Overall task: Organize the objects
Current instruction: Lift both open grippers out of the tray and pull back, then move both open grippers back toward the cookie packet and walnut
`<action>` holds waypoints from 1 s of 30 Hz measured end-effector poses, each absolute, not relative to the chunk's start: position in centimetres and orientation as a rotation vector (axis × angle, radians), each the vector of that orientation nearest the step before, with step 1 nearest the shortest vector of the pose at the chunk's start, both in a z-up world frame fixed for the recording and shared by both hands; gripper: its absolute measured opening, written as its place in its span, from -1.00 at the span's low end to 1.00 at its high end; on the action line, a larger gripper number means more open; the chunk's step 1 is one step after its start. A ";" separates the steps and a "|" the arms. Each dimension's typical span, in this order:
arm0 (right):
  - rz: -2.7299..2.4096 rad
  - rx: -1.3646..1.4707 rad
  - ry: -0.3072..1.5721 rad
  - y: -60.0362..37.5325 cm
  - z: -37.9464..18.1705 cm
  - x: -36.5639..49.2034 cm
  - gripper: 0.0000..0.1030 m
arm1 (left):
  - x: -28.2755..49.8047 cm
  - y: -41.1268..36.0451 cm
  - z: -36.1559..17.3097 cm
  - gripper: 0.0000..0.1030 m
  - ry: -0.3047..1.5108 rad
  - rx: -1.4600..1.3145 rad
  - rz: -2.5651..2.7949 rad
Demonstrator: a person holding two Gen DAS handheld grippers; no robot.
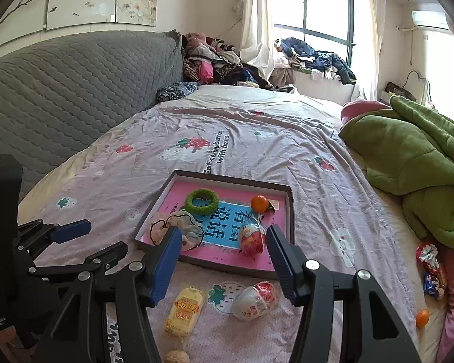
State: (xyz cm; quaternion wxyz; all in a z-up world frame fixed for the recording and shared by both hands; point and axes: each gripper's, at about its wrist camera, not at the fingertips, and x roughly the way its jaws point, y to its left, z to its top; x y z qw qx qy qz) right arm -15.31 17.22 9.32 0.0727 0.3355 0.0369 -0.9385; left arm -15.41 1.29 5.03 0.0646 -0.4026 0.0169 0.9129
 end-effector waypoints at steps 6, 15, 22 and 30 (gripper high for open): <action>-2.843 1.002 0.080 17.5 9.5 -14.3 0.12 | -14.2 0.7 5.2 0.22 0.055 -1.210 2.764; -2.837 0.989 0.071 17.3 9.6 -12.7 0.12 | -12.6 0.1 5.5 0.22 0.039 -1.201 2.769; -2.821 0.990 0.055 17.0 9.7 -11.6 0.13 | -11.4 -0.3 5.7 0.22 0.046 -1.198 2.768; -2.801 0.988 0.067 16.4 9.3 -9.8 0.13 | -9.8 -1.0 4.9 0.22 0.048 -1.209 2.770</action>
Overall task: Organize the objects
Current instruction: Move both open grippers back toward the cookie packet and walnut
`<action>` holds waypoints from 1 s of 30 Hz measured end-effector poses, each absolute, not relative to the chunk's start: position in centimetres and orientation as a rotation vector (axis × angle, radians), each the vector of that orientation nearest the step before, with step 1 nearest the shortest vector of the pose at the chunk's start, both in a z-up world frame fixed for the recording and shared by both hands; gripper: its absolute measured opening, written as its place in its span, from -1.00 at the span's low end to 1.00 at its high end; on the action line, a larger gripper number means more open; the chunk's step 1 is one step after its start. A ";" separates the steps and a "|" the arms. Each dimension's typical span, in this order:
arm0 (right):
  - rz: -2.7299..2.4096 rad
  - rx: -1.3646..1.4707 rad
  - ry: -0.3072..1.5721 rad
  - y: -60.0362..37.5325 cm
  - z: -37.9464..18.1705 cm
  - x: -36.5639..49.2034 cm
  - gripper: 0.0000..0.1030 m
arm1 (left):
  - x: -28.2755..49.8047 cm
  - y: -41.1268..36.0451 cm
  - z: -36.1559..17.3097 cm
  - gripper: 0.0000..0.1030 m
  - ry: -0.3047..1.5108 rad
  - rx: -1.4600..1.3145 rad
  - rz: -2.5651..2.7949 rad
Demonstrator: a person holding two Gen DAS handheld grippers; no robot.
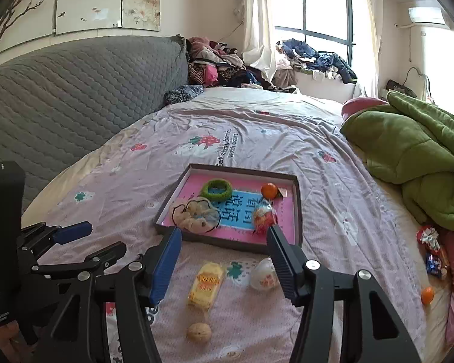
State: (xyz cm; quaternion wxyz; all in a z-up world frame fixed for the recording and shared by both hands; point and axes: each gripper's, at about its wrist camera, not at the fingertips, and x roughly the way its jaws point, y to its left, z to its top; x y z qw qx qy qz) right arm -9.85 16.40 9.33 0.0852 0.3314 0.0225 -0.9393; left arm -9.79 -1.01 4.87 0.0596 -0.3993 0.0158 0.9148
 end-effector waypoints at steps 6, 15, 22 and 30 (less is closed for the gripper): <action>-2.775 0.995 0.064 16.2 8.6 -8.5 0.13 | -9.0 -1.4 3.7 0.22 0.036 -1.232 2.756; -2.759 1.042 0.075 15.7 6.0 -7.3 0.13 | -8.2 -1.7 1.9 0.22 0.039 -1.273 2.747; -2.755 1.054 0.040 15.9 5.2 -6.4 0.13 | -7.8 -1.6 1.0 0.22 0.036 -1.284 2.734; -2.752 1.065 0.055 15.5 4.2 -5.5 0.13 | -7.3 -1.9 0.1 0.22 0.019 -1.318 2.721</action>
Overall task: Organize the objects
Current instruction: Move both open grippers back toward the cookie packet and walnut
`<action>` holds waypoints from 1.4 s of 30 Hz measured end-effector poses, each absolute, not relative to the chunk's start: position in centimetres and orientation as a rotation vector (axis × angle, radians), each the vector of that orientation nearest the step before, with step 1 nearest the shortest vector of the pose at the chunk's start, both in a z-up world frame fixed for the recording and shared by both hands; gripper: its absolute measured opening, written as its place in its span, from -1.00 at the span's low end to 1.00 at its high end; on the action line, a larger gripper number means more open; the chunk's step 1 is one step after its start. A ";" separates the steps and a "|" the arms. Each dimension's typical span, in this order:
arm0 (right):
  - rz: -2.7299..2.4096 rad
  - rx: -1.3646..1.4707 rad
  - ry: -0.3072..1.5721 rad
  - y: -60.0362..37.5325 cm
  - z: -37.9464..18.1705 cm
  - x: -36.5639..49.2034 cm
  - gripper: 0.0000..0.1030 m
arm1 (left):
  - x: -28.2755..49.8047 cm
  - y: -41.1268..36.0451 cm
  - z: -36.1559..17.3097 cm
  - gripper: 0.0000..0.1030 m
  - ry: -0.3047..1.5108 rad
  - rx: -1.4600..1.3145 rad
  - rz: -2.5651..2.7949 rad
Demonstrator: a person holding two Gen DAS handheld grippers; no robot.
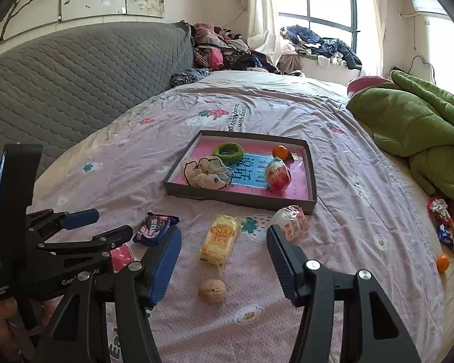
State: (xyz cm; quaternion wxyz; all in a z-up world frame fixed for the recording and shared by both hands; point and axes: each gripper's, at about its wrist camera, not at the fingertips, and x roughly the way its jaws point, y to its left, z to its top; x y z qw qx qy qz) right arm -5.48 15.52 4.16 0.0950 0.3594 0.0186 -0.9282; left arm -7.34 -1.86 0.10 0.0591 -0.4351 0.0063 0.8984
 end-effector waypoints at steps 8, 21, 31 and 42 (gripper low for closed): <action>-2.752 1.079 0.044 15.6 3.5 -4.7 0.13 | -6.9 -1.8 -0.4 0.22 0.022 -1.333 2.712; -2.750 1.080 0.062 15.5 2.9 -3.8 0.13 | -5.9 -1.9 -0.9 0.22 0.041 -1.343 2.716; -2.730 1.116 0.055 15.6 1.5 -3.4 0.13 | -5.4 -1.6 -1.4 0.22 0.048 -1.352 2.699; -2.694 1.145 0.045 15.0 0.0 -3.2 0.13 | -5.6 -1.7 -2.4 0.22 0.034 -1.384 2.680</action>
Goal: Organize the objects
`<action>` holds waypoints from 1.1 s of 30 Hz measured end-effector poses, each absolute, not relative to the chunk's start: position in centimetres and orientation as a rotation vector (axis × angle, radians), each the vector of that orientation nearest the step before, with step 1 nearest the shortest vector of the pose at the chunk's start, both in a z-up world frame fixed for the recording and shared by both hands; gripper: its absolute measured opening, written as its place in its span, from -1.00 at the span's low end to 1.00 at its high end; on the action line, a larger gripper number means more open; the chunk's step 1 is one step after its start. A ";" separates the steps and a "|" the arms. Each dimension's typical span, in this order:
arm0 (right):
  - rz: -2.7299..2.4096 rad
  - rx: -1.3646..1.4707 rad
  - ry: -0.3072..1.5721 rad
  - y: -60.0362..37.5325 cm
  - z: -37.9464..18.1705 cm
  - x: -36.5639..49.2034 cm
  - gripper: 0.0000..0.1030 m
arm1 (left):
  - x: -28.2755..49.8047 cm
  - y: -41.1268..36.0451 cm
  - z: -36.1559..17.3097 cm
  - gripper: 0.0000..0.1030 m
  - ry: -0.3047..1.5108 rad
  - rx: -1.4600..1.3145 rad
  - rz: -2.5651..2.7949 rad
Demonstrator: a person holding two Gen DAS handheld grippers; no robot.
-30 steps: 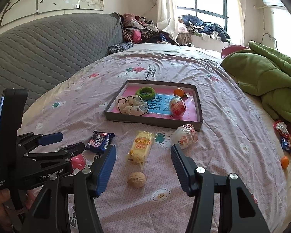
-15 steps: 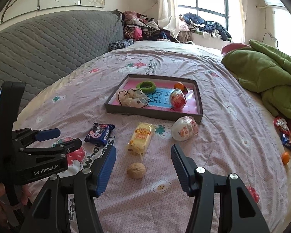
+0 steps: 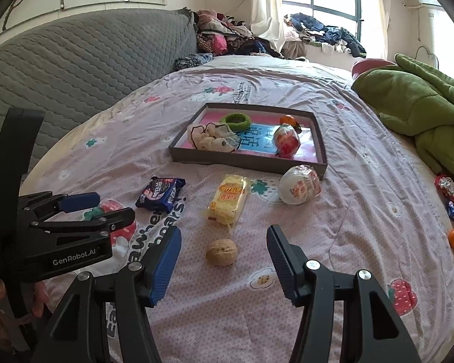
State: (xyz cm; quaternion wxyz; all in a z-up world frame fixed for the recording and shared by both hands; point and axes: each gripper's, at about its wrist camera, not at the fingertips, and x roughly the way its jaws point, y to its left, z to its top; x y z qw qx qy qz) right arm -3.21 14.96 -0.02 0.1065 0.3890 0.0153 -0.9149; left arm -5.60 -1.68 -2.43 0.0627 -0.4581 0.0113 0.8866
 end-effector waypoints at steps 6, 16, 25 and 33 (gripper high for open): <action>-2.684 1.170 0.041 14.9 -0.9 -3.4 0.13 | -5.8 -1.5 -3.2 0.22 0.035 -1.406 2.667; -2.665 1.203 0.031 15.1 -2.2 -3.6 0.13 | -6.3 -1.4 -4.1 0.22 0.026 -1.434 2.649; -2.650 1.220 0.019 15.0 -3.0 -3.7 0.13 | -6.5 -1.5 -4.6 0.22 -0.001 -1.443 2.631; -2.645 1.242 0.030 14.7 -3.8 -4.0 0.13 | -6.9 -1.7 -5.1 0.22 -0.011 -1.452 2.624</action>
